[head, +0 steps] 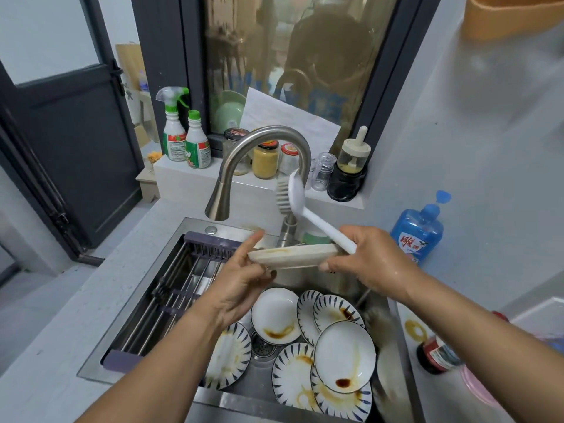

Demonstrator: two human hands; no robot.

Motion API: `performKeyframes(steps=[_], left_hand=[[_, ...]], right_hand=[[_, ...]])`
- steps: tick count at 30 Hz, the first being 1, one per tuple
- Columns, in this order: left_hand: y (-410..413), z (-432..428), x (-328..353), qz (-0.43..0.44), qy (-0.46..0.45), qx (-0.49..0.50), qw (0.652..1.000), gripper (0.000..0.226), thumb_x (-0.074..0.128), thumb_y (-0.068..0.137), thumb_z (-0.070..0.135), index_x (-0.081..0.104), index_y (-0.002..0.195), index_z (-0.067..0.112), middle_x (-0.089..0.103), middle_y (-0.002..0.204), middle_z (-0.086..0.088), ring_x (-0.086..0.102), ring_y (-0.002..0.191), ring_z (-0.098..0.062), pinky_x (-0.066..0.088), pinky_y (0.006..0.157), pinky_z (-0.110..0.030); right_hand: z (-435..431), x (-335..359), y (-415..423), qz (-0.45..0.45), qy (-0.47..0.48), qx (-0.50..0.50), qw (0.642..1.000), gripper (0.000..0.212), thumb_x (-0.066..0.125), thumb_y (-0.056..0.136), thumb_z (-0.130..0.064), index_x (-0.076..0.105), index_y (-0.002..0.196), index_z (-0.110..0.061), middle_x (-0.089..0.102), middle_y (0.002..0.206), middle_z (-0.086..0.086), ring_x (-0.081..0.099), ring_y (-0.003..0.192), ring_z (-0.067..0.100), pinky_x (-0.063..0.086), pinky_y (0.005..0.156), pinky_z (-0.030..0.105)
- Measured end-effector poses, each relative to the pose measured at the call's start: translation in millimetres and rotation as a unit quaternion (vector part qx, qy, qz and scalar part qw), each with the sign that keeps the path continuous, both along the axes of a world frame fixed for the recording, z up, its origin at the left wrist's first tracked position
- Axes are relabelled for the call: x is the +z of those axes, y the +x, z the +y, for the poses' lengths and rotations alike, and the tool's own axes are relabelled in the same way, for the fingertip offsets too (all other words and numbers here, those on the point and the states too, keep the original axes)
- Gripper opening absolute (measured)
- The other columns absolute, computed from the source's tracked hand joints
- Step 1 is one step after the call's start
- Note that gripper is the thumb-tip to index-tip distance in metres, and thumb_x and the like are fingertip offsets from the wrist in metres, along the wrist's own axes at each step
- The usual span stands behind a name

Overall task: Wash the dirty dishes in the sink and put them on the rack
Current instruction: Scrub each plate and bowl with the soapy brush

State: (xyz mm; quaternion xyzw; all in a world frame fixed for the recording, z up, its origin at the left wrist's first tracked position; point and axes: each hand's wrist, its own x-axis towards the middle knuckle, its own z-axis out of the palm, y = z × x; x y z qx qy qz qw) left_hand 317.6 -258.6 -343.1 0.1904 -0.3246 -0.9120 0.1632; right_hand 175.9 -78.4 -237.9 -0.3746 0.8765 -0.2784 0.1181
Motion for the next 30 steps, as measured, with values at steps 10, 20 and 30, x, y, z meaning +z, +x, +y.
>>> performKeyframes(steps=[10, 20, 30], left_hand=[[-9.9, 8.3, -10.7, -0.068, 0.167, -0.043, 0.983, 0.041, 0.039, 0.108, 0.017, 0.05, 0.141, -0.003, 0.064, 0.131, -0.027, 0.062, 0.123, -0.041, 0.052, 0.097, -0.06], [-12.2, 32.9, -33.6, -0.183, -0.046, -0.025, 0.982, 0.038, 0.041, 0.103, 0.055, 0.061, 0.126, 0.032, 0.076, 0.115, 0.0, 0.074, 0.105, -0.024, 0.06, 0.089, -0.052], [-12.7, 31.0, -71.8, -0.25, -0.153, -0.01, 0.956, 0.027, 0.043, 0.109, 0.021, 0.057, 0.132, 0.025, 0.075, 0.117, -0.006, 0.072, 0.107, -0.029, 0.058, 0.092, -0.057]], right_hand=[[27.1, -23.1, 0.6, -0.022, 0.031, 0.041, 0.998, 0.031, 0.088, 0.074, -0.036, 0.067, 0.093, -0.049, 0.07, 0.078, -0.013, 0.067, 0.069, 0.011, 0.058, 0.071, 0.046], [19.9, -43.7, 9.3, 0.214, 0.273, 0.048, 0.937, 0.054, 0.042, 0.105, -0.024, 0.026, 0.151, -0.049, 0.066, 0.11, -0.001, 0.066, 0.095, 0.025, 0.055, 0.076, 0.038], [14.9, -72.7, -12.4, 0.243, 0.366, 0.075, 0.895, 0.059, 0.046, 0.1, -0.013, 0.033, 0.149, -0.043, 0.063, 0.12, 0.006, 0.067, 0.103, 0.031, 0.052, 0.074, 0.038]])
